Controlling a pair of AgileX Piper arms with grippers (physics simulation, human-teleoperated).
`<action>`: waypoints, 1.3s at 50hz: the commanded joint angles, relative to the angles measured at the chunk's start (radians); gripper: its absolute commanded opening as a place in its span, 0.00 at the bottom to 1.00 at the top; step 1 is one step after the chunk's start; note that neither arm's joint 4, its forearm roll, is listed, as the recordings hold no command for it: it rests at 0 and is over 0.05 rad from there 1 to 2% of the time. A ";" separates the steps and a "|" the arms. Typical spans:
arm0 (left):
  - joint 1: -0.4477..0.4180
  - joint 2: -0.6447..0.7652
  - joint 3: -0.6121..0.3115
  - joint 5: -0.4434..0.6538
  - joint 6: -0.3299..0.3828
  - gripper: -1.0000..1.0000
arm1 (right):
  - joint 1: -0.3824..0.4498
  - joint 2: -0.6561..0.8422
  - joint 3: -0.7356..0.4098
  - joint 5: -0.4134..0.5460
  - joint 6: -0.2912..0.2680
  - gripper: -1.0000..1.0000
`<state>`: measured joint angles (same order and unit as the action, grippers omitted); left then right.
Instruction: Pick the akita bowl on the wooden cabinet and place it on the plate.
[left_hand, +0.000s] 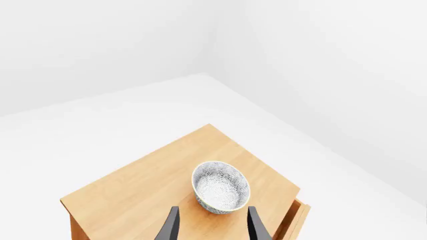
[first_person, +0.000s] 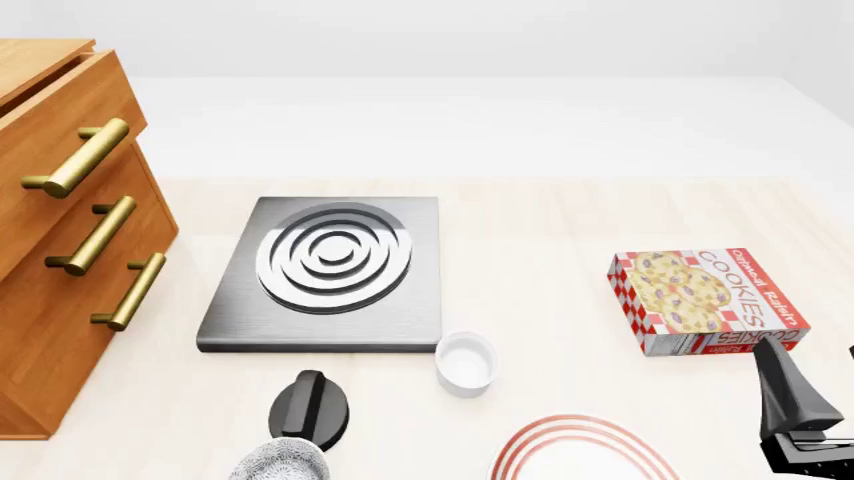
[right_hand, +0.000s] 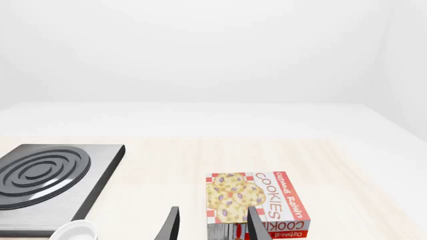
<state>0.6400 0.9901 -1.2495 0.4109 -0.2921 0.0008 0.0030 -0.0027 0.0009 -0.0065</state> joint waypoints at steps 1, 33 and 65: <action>0.009 0.043 -0.026 0.018 -0.026 1.00 | 0.000 0.000 0.000 0.000 0.000 1.00; 0.011 0.206 -0.118 0.060 -0.129 1.00 | 0.000 0.000 0.000 0.000 0.000 1.00; 0.030 0.292 -0.168 0.068 -0.183 1.00 | 0.000 0.000 0.000 0.000 0.000 1.00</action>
<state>0.6653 1.2544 -1.4000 0.4775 -0.4647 0.0008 0.0030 -0.0027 0.0009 -0.0065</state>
